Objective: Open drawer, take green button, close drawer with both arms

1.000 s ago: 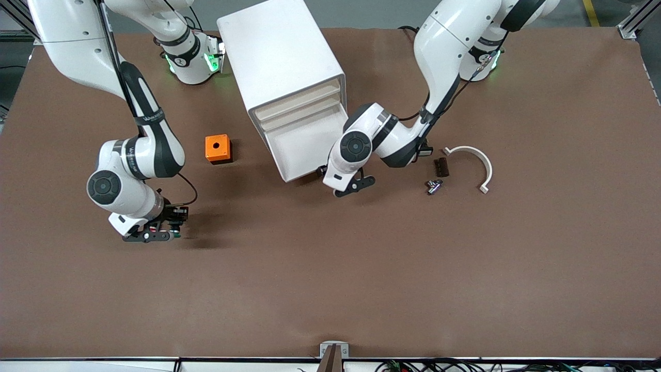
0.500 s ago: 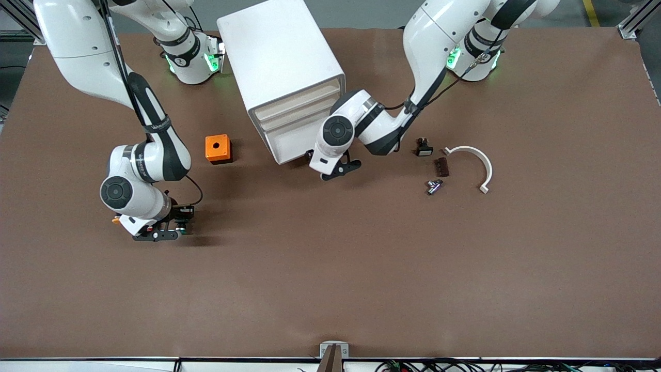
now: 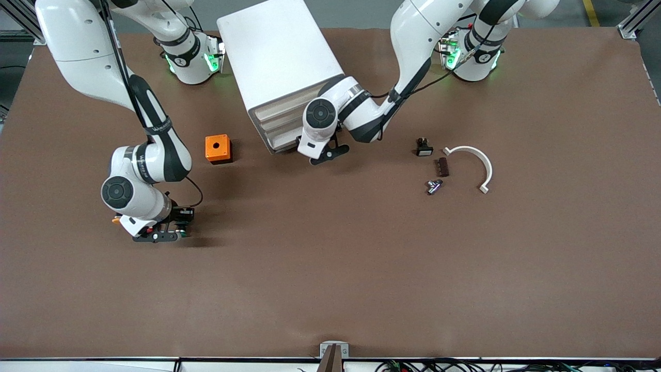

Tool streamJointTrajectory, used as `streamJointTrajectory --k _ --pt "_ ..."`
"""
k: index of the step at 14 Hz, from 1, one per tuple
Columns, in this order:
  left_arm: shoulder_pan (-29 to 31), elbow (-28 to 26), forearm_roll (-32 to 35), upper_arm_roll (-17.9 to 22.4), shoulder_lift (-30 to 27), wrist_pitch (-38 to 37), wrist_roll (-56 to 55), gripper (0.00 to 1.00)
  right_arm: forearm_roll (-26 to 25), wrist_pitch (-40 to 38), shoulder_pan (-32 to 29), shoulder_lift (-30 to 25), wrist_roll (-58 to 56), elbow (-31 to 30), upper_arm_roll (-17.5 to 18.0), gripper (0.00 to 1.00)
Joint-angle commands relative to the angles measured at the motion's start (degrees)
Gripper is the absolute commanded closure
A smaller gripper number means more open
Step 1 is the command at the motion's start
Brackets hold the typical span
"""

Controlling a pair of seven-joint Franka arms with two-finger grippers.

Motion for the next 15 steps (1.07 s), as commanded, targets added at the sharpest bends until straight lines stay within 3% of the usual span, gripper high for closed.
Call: streamJointTrajectory --k 1,3,6,8,15 --pt "-0.4 -1.6 0.2 -0.8 -1.5 0.4 -1.7 0.0 -1.1 0.1 -0.9 -0.3 1.5 -0.6 0.4 0.0" --pt "-0.3 -2.8 0.3 -0.9 -1.9 0.1 -2.2 0.0 -1.1 -2.2 -0.8 -1.2 2.6 -0.6 0.4 0.0" --pt "1.1 -2.3 0.8 -0.3 -2.2 0.0 -1.7 0.0 -0.8 -10.8 -0.7 -7.3 2.8 0.0 0.6 0.0" --pt "5.5 -2.0 1.5 -0.2 -2.9 0.0 -0.8 0.0 -0.5 -13.9 -0.5 -11.5 2.8 0.0 0.7 0.0" --pt "17.9 0.3 8.9 -0.3 -6.7 -1.1 -0.2 0.0 0.5 -34.0 -0.1 -33.2 2.8 0.1 1.0 0.0"
